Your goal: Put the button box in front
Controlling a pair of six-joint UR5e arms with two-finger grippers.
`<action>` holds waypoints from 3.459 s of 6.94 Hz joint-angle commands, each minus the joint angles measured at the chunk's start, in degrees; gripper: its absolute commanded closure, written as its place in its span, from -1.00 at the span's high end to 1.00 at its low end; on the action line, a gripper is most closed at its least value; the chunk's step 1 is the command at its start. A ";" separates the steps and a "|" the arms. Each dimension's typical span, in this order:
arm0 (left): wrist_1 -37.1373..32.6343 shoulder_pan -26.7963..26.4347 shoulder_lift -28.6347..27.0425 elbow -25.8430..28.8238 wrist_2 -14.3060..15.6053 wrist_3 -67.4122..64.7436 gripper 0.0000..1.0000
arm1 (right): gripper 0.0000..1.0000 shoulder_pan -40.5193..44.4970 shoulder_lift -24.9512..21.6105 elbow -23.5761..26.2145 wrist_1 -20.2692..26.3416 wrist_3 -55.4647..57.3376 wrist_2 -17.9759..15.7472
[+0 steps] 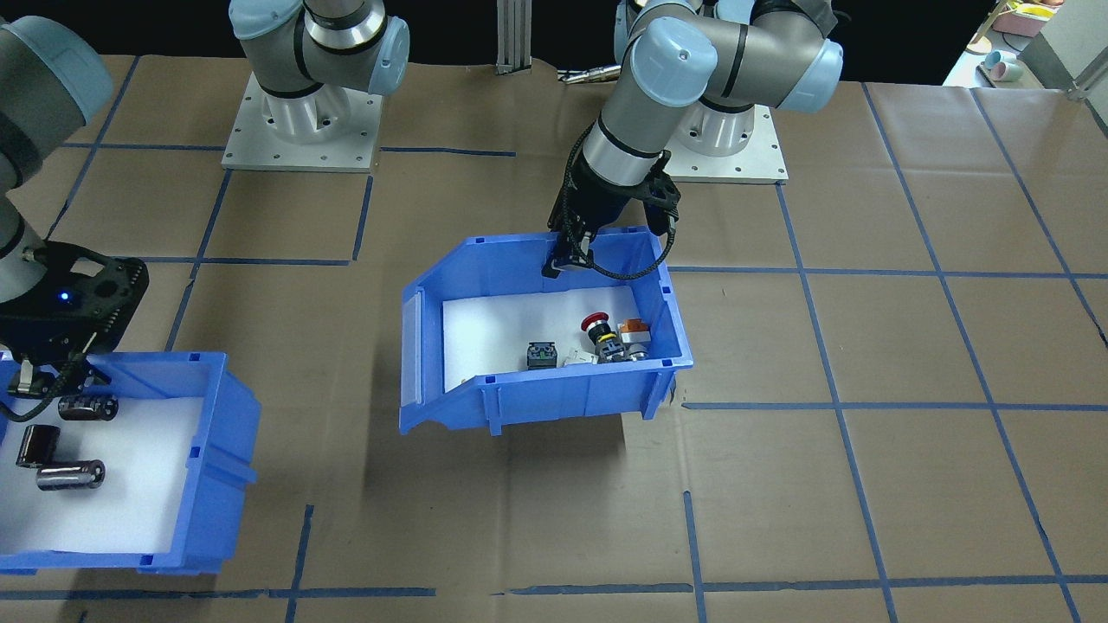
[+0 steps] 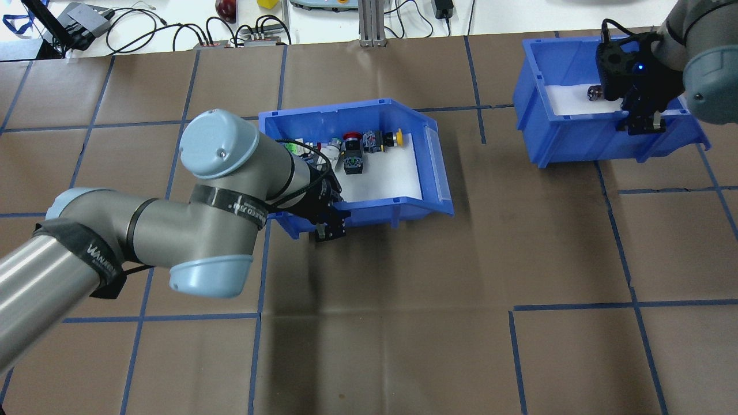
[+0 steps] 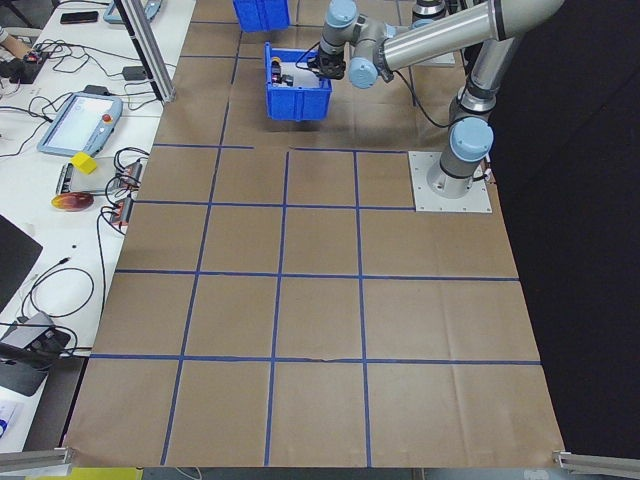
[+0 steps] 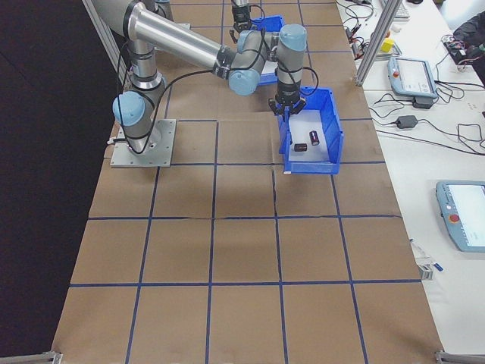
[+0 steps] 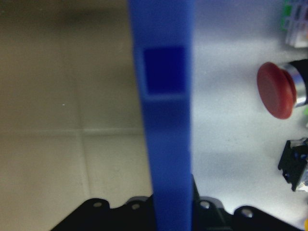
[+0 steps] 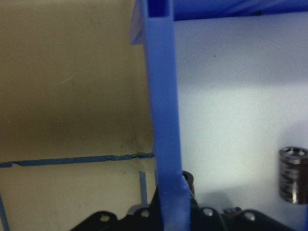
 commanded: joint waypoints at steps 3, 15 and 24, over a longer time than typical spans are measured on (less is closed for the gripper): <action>0.34 -0.71 -19.20 18.58 -1.99 2.34 -0.99 | -0.88 -1.81 -8.37 9.23 -0.01 -2.47 -0.08; -52.01 12.03 12.10 20.20 9.73 73.87 0.98 | -0.87 -1.20 -23.31 24.60 -0.01 1.31 0.19; -52.06 14.23 20.13 19.76 18.48 118.62 0.99 | -0.86 28.66 -27.29 29.55 -2.38 32.31 0.10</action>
